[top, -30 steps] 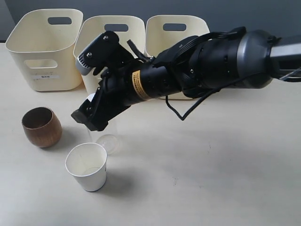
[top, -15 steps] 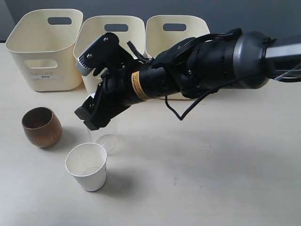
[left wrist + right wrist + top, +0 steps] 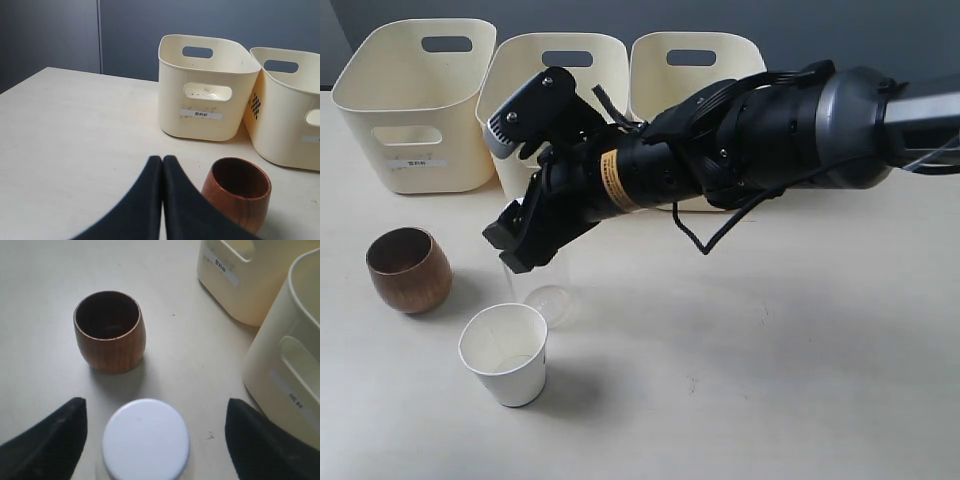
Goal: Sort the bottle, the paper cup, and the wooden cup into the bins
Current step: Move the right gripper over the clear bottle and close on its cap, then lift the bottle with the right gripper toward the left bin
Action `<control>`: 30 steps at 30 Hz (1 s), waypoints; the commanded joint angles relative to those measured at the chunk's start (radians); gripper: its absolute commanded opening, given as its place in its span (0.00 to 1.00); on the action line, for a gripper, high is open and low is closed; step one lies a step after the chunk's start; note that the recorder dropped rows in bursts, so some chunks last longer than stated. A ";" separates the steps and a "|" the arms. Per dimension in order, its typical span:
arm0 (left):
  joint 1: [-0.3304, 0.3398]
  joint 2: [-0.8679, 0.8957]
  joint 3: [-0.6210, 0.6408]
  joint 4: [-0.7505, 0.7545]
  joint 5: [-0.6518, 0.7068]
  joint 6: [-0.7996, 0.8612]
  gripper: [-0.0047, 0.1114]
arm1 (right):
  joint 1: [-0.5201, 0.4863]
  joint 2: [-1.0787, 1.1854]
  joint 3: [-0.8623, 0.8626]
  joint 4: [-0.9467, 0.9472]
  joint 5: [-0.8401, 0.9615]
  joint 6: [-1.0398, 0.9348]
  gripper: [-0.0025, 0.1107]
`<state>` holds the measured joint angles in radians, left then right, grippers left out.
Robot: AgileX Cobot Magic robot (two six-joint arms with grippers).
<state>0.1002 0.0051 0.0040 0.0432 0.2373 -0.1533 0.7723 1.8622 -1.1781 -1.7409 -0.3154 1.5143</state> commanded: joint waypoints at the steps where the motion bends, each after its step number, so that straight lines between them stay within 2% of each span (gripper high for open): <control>1: -0.003 -0.005 -0.004 0.000 -0.006 -0.001 0.04 | -0.002 -0.002 -0.005 -0.001 0.013 -0.010 0.66; 6: -0.003 -0.005 -0.004 0.000 -0.006 -0.001 0.04 | -0.002 0.035 -0.005 -0.003 0.041 -0.033 0.64; 8: -0.003 -0.005 -0.004 0.000 -0.006 -0.001 0.04 | -0.002 0.035 -0.005 -0.001 0.073 -0.054 0.51; 9: -0.003 -0.005 -0.004 0.000 -0.006 -0.001 0.04 | -0.002 0.035 -0.005 -0.001 0.071 -0.062 0.40; 13: -0.003 -0.005 -0.004 0.000 -0.006 -0.001 0.04 | -0.002 0.035 -0.005 0.003 0.036 -0.089 0.06; 14: -0.003 -0.005 -0.004 0.000 -0.006 -0.001 0.04 | -0.002 0.035 -0.005 0.021 0.031 -0.105 0.02; 22: -0.003 -0.005 -0.004 0.000 -0.006 -0.001 0.04 | -0.002 -0.029 -0.035 0.028 0.030 -0.133 0.02; 30: -0.003 -0.005 -0.004 0.000 -0.006 -0.001 0.04 | -0.002 -0.077 -0.248 0.099 0.030 -0.124 0.02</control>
<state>0.1002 0.0051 0.0040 0.0432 0.2373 -0.1533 0.7723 1.7935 -1.3577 -1.6623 -0.2897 1.3896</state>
